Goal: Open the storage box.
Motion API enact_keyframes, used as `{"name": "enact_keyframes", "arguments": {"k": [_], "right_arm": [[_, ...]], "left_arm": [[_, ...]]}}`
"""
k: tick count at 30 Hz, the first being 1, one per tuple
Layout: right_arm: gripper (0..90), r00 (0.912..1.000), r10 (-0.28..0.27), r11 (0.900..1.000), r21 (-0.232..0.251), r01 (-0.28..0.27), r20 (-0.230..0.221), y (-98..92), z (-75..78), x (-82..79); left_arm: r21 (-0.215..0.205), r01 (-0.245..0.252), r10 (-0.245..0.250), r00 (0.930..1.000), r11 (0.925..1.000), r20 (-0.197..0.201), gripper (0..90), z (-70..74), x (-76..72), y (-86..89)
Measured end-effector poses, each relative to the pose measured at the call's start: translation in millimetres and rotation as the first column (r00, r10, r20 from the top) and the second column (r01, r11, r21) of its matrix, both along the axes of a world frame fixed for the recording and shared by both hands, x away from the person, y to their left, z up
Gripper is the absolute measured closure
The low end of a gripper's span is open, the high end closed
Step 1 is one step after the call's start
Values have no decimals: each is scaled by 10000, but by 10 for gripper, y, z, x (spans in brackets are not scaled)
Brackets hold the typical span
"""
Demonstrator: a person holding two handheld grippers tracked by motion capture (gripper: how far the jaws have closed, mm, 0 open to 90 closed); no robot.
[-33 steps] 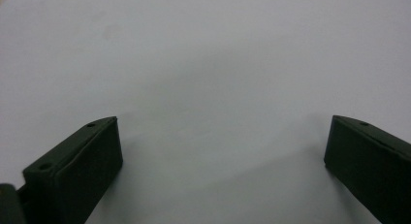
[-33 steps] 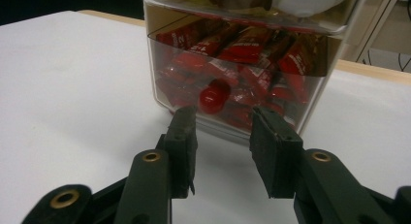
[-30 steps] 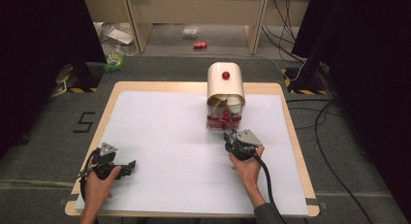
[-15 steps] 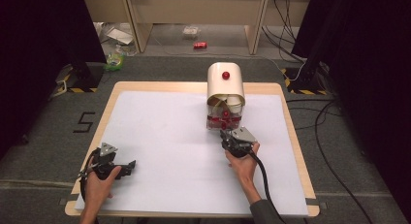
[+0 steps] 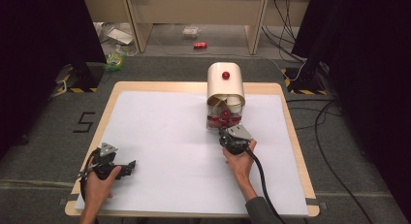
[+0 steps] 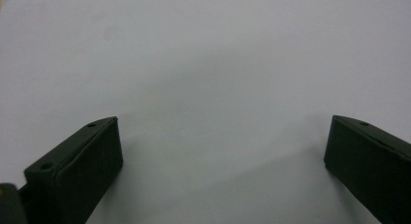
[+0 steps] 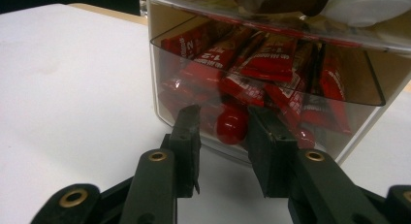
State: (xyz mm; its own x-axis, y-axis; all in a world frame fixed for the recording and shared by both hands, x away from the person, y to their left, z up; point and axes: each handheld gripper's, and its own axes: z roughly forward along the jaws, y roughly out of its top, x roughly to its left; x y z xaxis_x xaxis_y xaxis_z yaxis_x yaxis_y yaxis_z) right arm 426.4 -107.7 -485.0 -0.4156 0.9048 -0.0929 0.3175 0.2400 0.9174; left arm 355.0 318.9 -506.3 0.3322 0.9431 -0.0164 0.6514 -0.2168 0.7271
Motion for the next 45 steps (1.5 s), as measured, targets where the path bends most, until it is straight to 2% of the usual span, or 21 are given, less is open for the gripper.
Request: {"name": "enact_keyframes", "arguments": {"k": [7,17,20,22,25,29,33,38,45], "right_arm": [[675,9979,-639,9979,-54,638,-145,66,-53,-16],[699,9957,-906,9957,154,908,-174,76,-59,-16],[689,9925,-1217,9925,135,1218,-118,126,-65,-29],[694,9893,-1443,9888,344,1449,-197,144,-64,-33],[730,9843,-1759,9836,387,1763,-147,166,-65,-40],[735,9801,-1979,9793,404,1983,-129,194,-66,-45],[737,9802,-1979,9794,379,1982,-113,198,-67,-46],[738,9836,-1805,9835,80,1805,-61,184,-62,-47],[738,9854,-1697,9855,55,1698,-141,172,-52,-58]], "left_arm": [[14,-1,1,10000,10000,4,0,1,-1,-1],[14,0,0,10000,10000,6,0,1,-1,-1],[22,2,-2,10000,10000,7,0,1,-1,-1],[21,1,-1,10000,10000,10,0,1,-1,-2],[26,8,-8,10000,10000,20,0,1,-2,-2],[34,12,-12,10000,10000,23,0,1,-3,-3],[51,21,-21,10000,10000,28,0,2,-4,-3],[51,24,-24,10000,10000,27,0,1,-4,-3],[50,25,-25,10000,10000,26,0,1,-4,-3]]}}
